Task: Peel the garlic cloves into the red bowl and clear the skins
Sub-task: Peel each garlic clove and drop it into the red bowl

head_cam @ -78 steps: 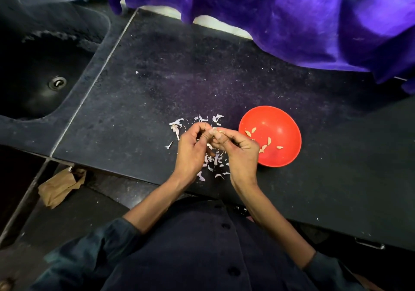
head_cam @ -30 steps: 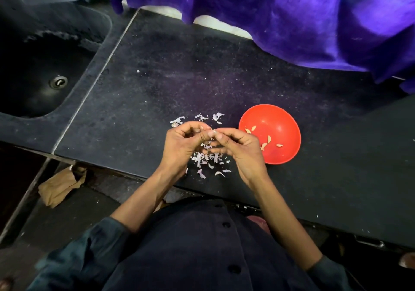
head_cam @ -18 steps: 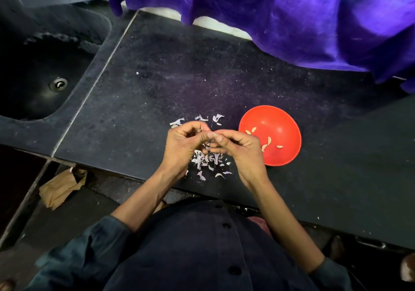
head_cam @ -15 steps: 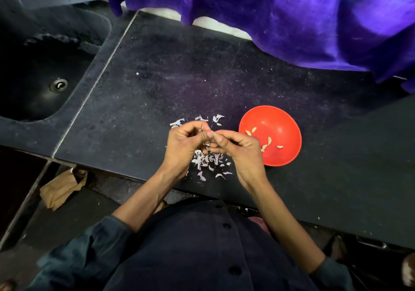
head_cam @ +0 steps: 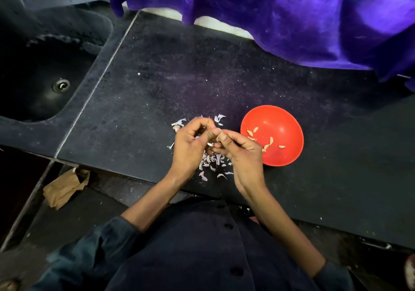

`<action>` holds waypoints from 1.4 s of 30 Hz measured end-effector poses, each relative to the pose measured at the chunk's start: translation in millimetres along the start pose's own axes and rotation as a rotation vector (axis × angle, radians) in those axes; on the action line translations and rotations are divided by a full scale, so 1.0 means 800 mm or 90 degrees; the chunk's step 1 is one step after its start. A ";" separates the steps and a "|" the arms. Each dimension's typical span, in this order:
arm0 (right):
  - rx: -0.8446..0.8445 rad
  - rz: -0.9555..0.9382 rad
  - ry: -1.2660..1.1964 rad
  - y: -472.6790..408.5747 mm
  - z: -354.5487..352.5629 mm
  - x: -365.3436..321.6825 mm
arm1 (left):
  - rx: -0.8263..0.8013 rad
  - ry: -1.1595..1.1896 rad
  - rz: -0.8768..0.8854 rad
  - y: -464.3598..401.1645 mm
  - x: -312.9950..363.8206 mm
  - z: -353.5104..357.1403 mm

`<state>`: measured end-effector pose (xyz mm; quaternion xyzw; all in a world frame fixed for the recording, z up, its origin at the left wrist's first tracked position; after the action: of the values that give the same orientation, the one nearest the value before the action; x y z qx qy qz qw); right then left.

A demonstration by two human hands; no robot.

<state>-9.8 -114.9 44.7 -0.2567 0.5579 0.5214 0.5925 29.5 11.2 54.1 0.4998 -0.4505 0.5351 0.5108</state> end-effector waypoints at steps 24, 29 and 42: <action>0.006 0.091 -0.090 -0.005 -0.012 0.009 | -0.054 -0.033 -0.053 0.020 -0.008 0.007; 0.008 0.040 -0.009 -0.010 -0.015 0.005 | -0.032 -0.088 -0.033 0.017 -0.007 -0.001; -0.032 -0.045 0.102 -0.022 -0.011 -0.012 | -0.031 -0.381 0.219 0.012 0.026 -0.002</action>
<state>4.5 -131.5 46.4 -0.3322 0.5808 0.4914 0.5575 19.9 13.9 74.8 0.5390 -0.6708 0.4319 0.2702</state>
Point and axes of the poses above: each hand's wrist, its own y-axis away from the middle knuckle, its own z-axis out of the palm, x = y × z, the point moved 9 cm from there along -y, towards the middle knuckle, and after that the axes turned 9 degrees about x, right-handed, at the moved point
